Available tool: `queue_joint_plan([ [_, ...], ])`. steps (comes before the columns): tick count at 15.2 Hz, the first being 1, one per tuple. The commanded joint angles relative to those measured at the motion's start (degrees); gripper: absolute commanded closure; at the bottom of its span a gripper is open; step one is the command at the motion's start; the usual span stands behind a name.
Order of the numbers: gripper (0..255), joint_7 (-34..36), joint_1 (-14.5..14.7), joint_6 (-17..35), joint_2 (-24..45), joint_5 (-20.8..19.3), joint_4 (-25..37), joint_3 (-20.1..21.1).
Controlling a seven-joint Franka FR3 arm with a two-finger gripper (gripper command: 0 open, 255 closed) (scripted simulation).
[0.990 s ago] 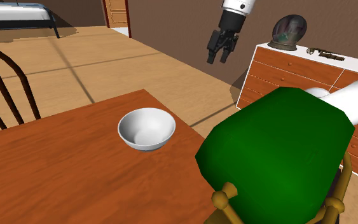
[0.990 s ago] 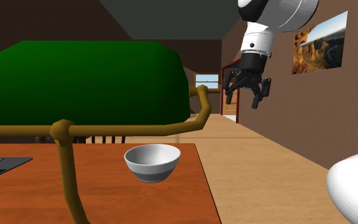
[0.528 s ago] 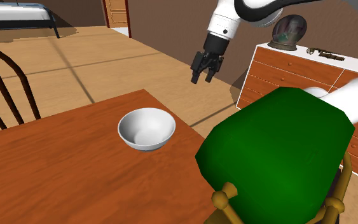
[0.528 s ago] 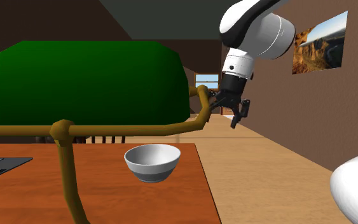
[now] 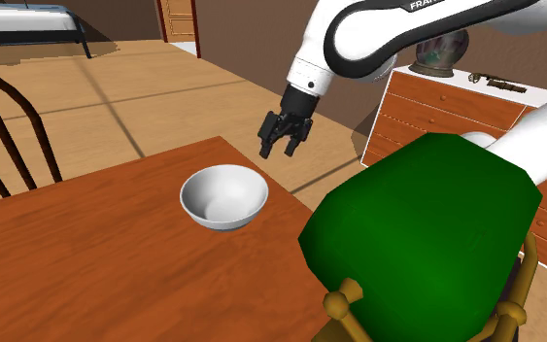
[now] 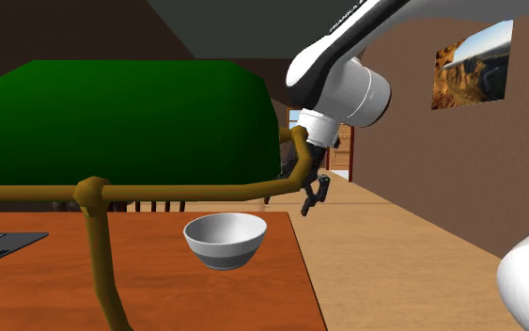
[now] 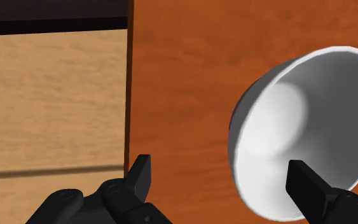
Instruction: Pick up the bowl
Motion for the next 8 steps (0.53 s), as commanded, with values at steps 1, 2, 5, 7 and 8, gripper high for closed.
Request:
queue_joint_plan([
  [1,0,0.4,1.3,4.3,3.1,2.5,0.0,1.5],
  [2,0,0.5,1.9,6.4,4.9,3.6,0.3,2.3],
  [5,0,0.4,3.2,11.0,8.7,6.0,0.6,3.7],
  [7,0,-0.5,3.6,12.7,9.8,6.8,-0.2,3.8],
  [8,0,-0.9,3.7,13.6,10.4,7.2,-0.5,3.9],
])
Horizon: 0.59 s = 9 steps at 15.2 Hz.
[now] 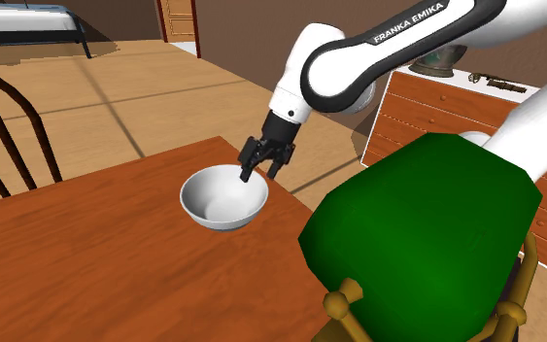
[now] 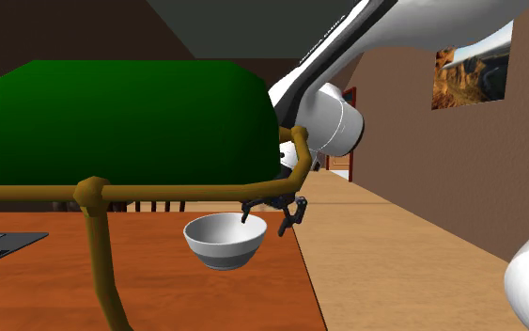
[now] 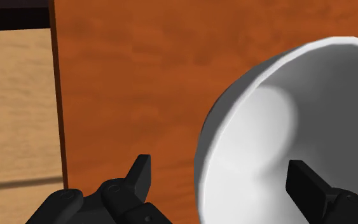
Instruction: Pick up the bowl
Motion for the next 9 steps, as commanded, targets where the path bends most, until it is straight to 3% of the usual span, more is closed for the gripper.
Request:
queue_joint_plan([
  [1,0,-0.8,0.3,1.8,1.4,0.8,-0.4,0.2],
  [5,0,-2.0,0.8,4.1,3.0,1.9,-1.2,0.3],
  [6,255,-2.0,0.8,4.2,3.0,1.9,-1.2,0.3],
  [9,255,-2.0,0.8,4.2,3.0,1.9,-1.2,0.3],
])
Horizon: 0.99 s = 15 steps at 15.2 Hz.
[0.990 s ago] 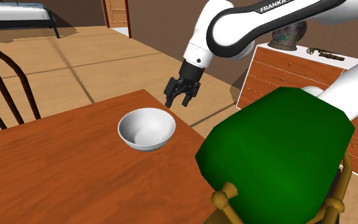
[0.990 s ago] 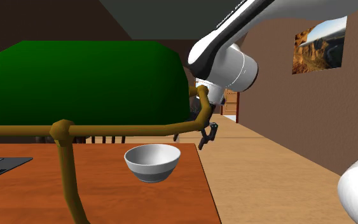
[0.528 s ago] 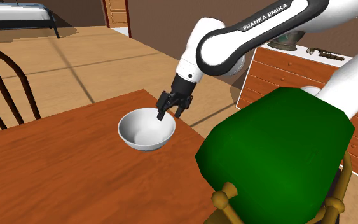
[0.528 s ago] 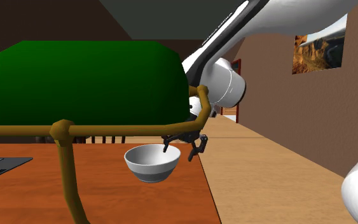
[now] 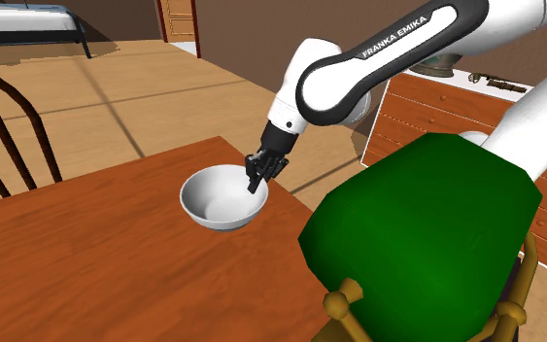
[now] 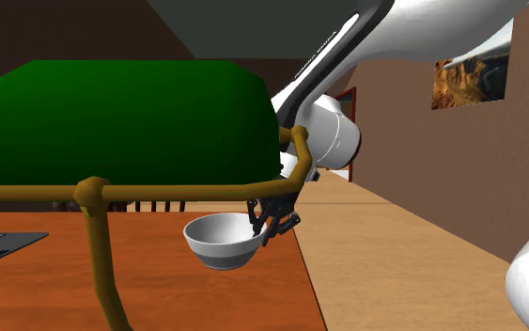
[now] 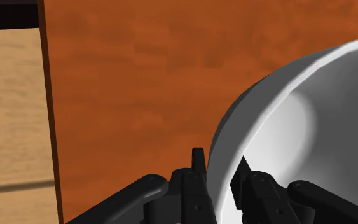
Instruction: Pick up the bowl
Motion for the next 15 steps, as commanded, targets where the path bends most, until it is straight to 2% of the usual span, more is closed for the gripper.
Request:
queue_joint_plan([
  [1,255,0.0,0.0,0.0,0.0,0.0,0.0,0.0],
  [6,255,0.0,0.0,0.0,0.0,0.0,0.0,0.0],
  [15,255,3.8,-1.4,-7.9,-5.0,-3.6,3.1,-0.6],
])
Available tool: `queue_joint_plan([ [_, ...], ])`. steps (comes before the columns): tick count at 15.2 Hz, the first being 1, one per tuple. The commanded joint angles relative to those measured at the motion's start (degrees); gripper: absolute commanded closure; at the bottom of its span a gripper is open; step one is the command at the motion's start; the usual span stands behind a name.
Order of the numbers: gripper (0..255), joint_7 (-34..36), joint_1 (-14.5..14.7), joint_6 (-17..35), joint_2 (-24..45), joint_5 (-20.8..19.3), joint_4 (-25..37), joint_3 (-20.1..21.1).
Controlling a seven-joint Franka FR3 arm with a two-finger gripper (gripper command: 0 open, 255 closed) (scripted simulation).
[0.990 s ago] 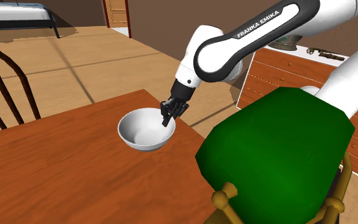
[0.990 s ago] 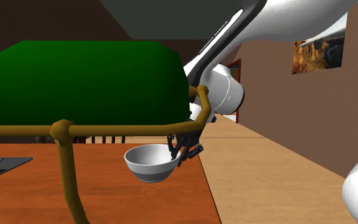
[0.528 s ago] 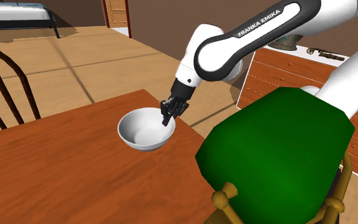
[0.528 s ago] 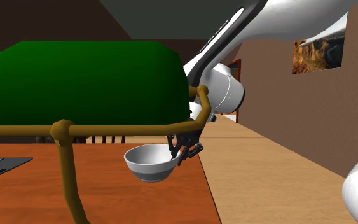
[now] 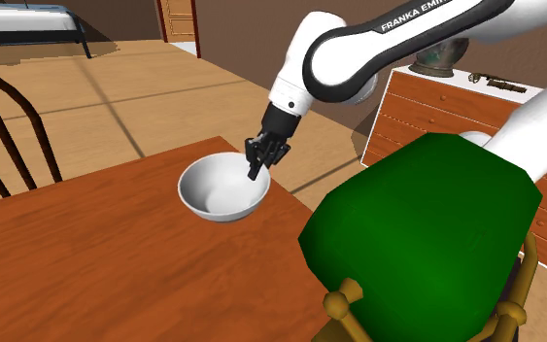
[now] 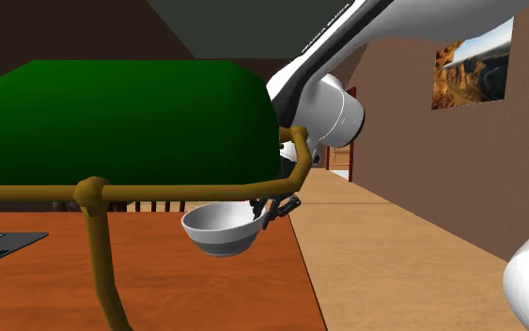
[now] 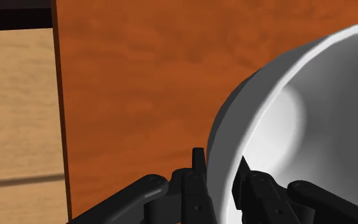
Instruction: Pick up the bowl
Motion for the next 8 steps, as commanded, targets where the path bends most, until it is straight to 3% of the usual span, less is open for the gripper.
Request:
queue_joint_plan([
  [1,255,0.8,-0.3,-1.8,-1.0,-0.7,0.9,-0.2],
  [8,255,2.5,-0.9,-6.1,-3.1,-2.4,3.3,-0.7],
])
